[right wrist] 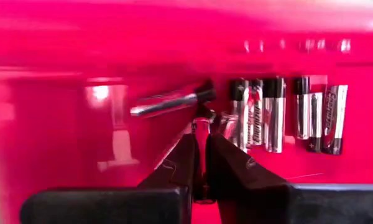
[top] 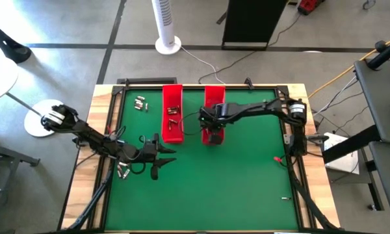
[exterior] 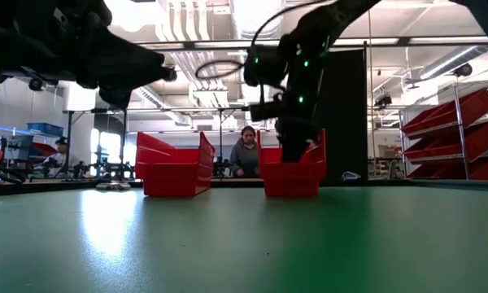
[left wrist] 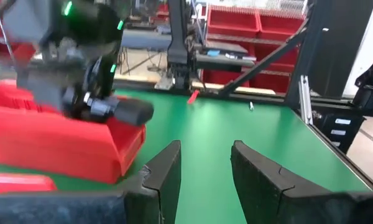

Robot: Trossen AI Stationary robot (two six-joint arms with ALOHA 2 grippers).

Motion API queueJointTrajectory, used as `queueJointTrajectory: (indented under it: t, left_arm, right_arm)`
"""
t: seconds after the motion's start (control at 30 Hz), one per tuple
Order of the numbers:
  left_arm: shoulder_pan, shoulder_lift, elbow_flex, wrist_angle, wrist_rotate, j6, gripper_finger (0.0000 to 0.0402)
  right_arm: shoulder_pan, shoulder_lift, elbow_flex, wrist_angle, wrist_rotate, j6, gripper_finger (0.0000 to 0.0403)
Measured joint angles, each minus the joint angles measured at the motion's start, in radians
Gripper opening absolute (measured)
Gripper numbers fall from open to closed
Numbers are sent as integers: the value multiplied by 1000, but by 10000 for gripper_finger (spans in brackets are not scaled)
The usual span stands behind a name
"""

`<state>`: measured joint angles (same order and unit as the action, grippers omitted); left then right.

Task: Sort batteries
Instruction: Put the silver battery into the right red bin

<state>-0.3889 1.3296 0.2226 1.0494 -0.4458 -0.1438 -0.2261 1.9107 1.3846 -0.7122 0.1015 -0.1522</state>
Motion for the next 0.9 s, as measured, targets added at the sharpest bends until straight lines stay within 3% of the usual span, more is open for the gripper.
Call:
queueJointTrajectory:
  t: [0.33,0.73,0.9]
  left_arm:
    - [10,-4,0,135,0,163,121]
    - [69,-85,0,241,-13,277,121]
    - [94,-121,0,240,-16,294,121]
  right_arm:
    - [-19,39,1,20,-3,-57,43]
    - [23,-12,64,-29,4,-59,141]
    - [73,-41,166,-176,79,-61,180]
